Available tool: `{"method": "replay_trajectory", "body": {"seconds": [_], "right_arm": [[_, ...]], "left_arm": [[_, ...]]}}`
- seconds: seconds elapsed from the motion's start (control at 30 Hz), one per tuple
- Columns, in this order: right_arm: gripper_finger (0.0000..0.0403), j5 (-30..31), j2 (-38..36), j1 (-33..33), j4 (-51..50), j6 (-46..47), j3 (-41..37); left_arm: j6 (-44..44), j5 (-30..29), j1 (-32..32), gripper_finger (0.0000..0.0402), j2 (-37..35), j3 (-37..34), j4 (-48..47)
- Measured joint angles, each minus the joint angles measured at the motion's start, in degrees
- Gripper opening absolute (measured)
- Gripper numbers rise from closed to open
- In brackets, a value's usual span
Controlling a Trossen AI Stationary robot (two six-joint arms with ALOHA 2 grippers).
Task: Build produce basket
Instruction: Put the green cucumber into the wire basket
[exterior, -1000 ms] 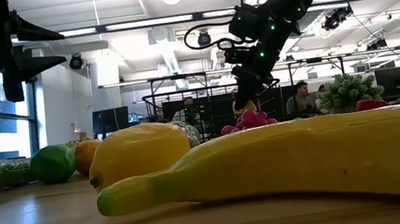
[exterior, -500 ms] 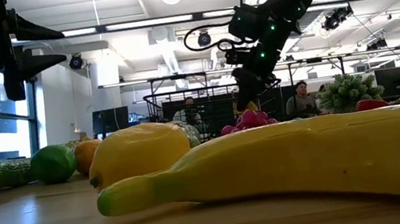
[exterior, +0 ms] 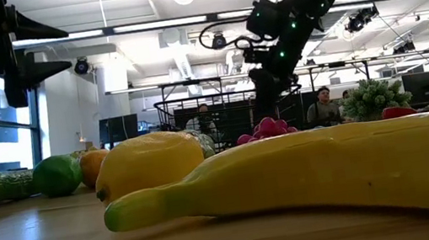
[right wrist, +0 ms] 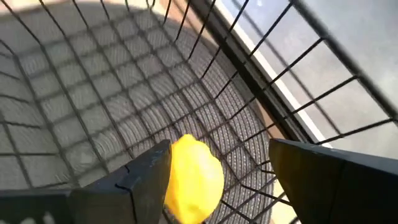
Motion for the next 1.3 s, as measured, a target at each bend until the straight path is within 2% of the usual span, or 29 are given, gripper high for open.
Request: {"method": "replay_trajectory", "body": {"seconds": [0.13, 0.37, 0.57, 0.77, 0.97, 1.3], "right_arm": [[0.0252, 0.2, -2.01, 0.01, -0.47, 2.49, 0.0], [0.0252, 0.48, -5.25, 0.01, -1.23, 5.29, 0.0], [0.0252, 0.64, -8.87, 0.04, -3.17, 5.36, 0.0], [0.0252, 1.64, -12.45, 1.56, -4.37, 7.87, 0.0], [0.0252, 5.34, -14.61, 4.62, -6.32, 9.54, 0.0], [0.0252, 5.51, -15.28, 9.48, -10.2, 16.42, 0.0]], "left_arm": [[-2.0, -2.67, 0.02, 0.0281, 0.0, 0.02, -0.43], [-3.05, -6.77, 0.02, 0.0281, 0.02, 0.02, 0.58], [-0.2, -6.49, 0.02, 0.028, 0.02, 0.28, 3.17], [2.43, -5.42, 0.0, 0.028, 1.15, 3.72, 2.28], [3.03, -5.4, 0.0, 0.028, 4.65, 9.56, -4.53], [-0.72, -2.55, 0.0, 0.0279, 12.87, 19.39, -17.79]]}}
